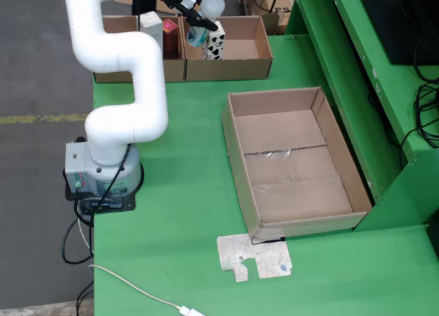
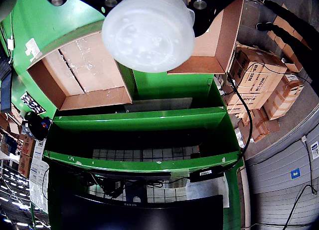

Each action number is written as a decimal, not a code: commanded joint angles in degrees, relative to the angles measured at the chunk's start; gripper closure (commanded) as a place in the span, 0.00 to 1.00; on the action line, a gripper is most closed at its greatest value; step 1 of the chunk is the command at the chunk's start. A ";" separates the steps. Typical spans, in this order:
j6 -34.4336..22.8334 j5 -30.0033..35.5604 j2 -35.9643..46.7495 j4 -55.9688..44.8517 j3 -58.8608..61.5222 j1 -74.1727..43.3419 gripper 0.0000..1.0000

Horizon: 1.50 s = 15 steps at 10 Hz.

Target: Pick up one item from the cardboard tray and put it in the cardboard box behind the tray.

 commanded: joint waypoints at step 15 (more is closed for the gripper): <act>-4.62 1.83 1.50 2.84 1.23 -5.07 1.00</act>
